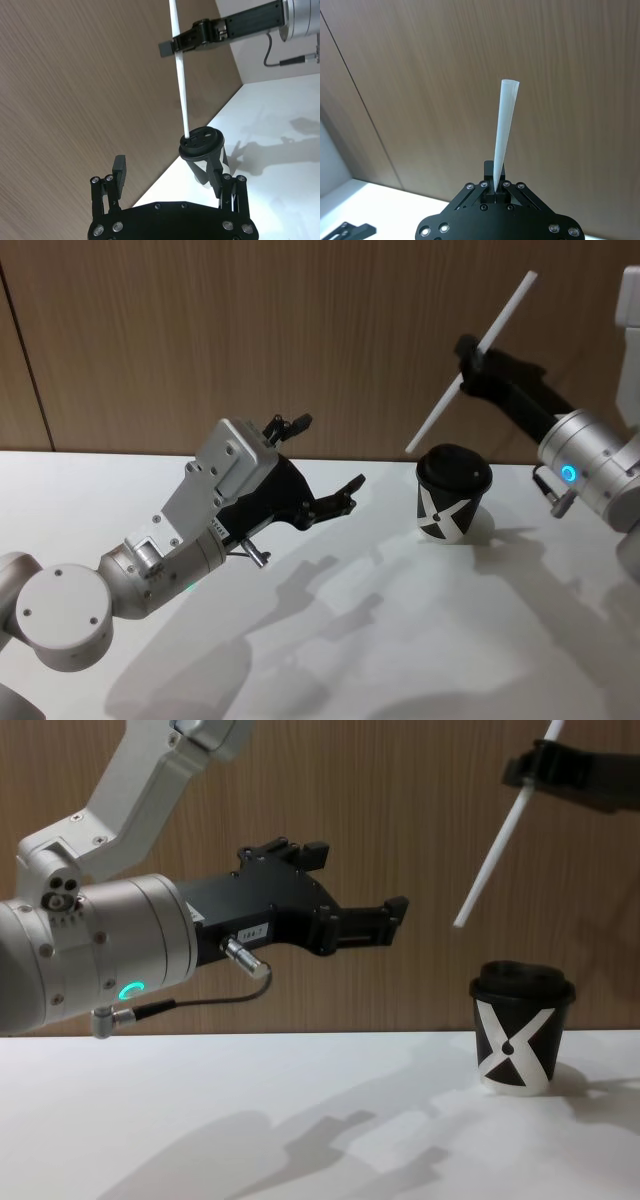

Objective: Pick up the straw with one hand, pass it to the other hand, and insert it into the cup.

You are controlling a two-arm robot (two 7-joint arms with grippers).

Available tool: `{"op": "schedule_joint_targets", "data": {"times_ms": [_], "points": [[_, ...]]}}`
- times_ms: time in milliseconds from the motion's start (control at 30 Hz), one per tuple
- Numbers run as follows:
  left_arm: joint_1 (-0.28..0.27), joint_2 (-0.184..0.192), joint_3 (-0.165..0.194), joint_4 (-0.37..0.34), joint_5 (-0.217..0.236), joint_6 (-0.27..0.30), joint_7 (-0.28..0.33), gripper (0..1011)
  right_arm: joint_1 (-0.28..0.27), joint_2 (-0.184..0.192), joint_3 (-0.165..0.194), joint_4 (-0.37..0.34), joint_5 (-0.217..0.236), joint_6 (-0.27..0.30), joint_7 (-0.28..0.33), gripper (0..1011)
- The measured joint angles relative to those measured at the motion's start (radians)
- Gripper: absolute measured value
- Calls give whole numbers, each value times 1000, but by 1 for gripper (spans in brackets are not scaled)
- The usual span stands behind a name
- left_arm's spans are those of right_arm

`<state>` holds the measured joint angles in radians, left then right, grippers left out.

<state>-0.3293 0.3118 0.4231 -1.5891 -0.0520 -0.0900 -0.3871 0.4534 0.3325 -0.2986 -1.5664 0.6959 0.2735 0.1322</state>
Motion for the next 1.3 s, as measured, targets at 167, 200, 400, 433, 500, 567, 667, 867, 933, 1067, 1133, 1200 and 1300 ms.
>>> {"op": "schedule_joint_targets", "data": {"times_ms": [167,200,400,433,500,567,667,867,933,1067,1133,1200,1300], "points": [[0,0,0,0,0,0,0,1003,10,33,-3,-4,-52,-36,4,5],[0,0,0,0,0,0,0,1003,10,36,-3,-4,-59,-41,4,5],[0,0,0,0,0,0,0,1003,19,63,-4,-6,-107,-71,6,5],[0,0,0,0,0,0,0,1003,19,66,-4,-6,-112,-75,6,5],[0,0,0,0,0,0,0,1003,21,72,-5,-6,-123,-80,8,5],[0,0,0,0,0,0,0,1003,23,80,-6,-6,-135,-86,11,5],[0,0,0,0,0,0,0,1003,25,88,-8,-6,-150,-92,17,5],[0,0,0,0,0,0,0,1003,28,106,-13,-7,-173,-97,35,5],[0,0,0,0,0,0,0,1003,29,112,-15,-7,-180,-97,42,5],[0,0,0,0,0,0,0,1003,30,123,-20,-6,-192,-95,55,5],[0,0,0,0,0,0,0,1003,31,127,-22,-5,-197,-92,61,5],[0,0,0,0,0,0,0,1003,32,130,-24,-3,-201,-90,67,5],[0,0,0,0,0,0,0,1003,34,136,-28,2,-208,-85,76,5]]}}
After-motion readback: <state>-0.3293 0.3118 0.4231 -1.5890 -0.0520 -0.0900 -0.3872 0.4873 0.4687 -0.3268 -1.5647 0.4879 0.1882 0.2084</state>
